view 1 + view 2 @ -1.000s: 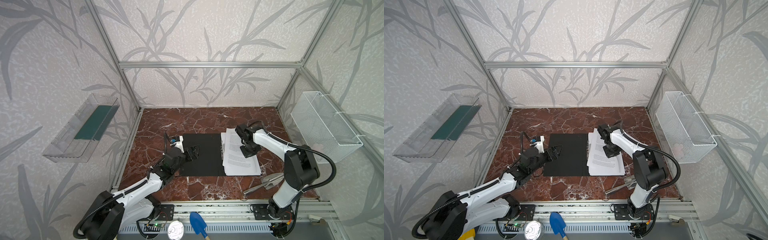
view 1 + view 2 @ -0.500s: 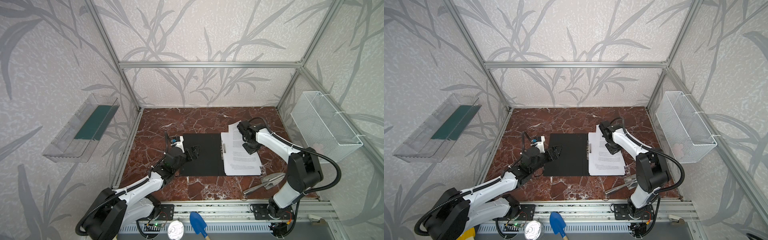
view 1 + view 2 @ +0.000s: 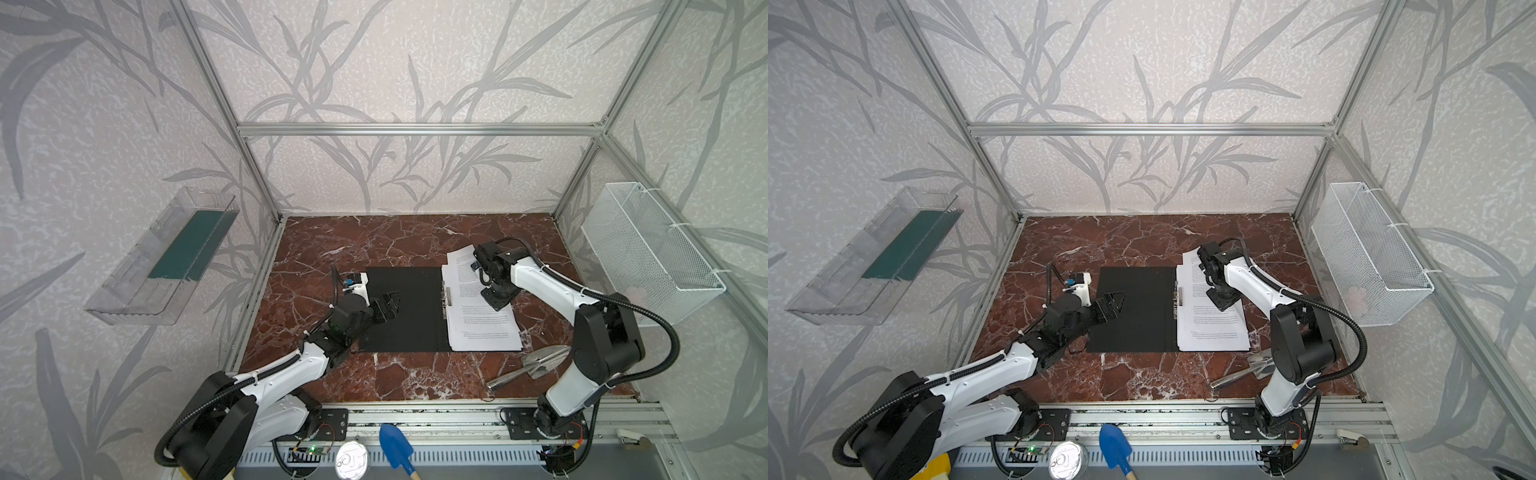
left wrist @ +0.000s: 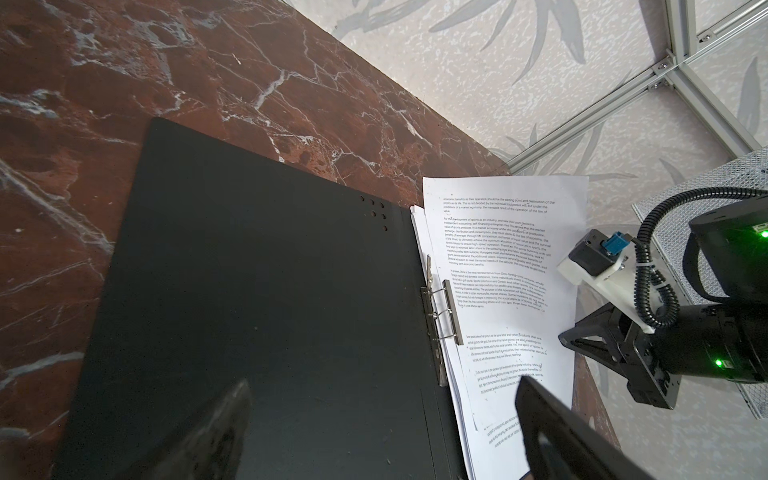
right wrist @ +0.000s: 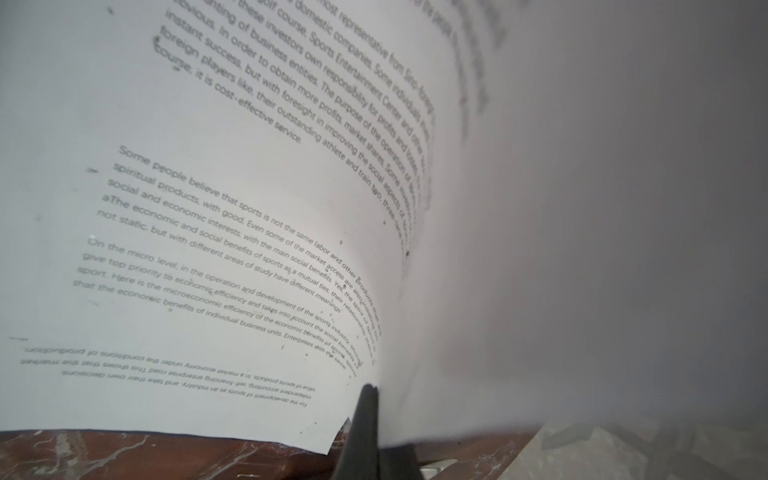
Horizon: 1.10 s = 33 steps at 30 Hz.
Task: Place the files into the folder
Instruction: 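Lower the sheet onto the stack and hold it with the right gripper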
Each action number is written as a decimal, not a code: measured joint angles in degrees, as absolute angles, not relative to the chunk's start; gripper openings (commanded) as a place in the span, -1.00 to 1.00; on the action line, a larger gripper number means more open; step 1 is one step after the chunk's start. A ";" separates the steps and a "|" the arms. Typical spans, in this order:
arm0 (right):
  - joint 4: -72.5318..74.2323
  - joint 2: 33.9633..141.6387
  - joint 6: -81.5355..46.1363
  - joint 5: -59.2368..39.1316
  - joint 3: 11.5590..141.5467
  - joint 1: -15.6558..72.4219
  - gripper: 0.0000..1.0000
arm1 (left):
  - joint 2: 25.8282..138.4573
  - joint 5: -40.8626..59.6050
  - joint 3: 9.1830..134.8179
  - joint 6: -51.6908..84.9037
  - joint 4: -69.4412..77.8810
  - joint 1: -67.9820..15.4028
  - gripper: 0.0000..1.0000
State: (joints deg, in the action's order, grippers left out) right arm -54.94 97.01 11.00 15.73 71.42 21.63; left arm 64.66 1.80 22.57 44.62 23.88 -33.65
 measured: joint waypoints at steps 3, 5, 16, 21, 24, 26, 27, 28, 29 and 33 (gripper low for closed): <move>-55.72 98.63 11.09 12.80 72.29 21.63 -1.00 | 64.71 1.85 22.57 44.66 24.08 -33.65 0.98; -56.07 99.26 11.09 11.57 72.40 21.63 -1.00 | 64.75 1.91 22.57 44.69 24.10 -33.65 0.98; -59.90 99.29 11.00 12.43 72.55 21.21 -1.00 | 65.78 2.57 22.57 44.80 24.45 -33.65 0.98; -60.14 98.02 11.00 13.72 72.31 20.86 -1.00 | 65.78 2.61 22.57 44.77 24.45 -33.65 0.98; -60.18 97.34 11.00 14.28 72.16 20.80 -1.00 | 65.87 2.63 22.57 44.77 24.45 -33.65 0.98; -60.20 97.25 11.00 14.37 72.14 20.73 -1.00 | 66.00 2.63 22.57 44.77 24.45 -33.65 0.98; -60.18 97.21 11.00 14.33 72.10 20.71 -1.00 | 66.06 2.63 22.57 44.80 24.45 -33.65 0.98; -60.07 97.10 11.00 14.28 71.92 20.71 -1.00 | 66.11 2.63 22.57 44.77 24.45 -33.65 0.98; -60.07 96.99 11.00 14.20 71.77 20.71 -1.00 | 66.11 2.63 22.57 44.77 24.45 -33.65 0.98; -59.88 96.55 11.03 13.06 71.07 20.69 -1.00 | 66.11 2.63 22.57 44.77 24.45 -33.65 0.98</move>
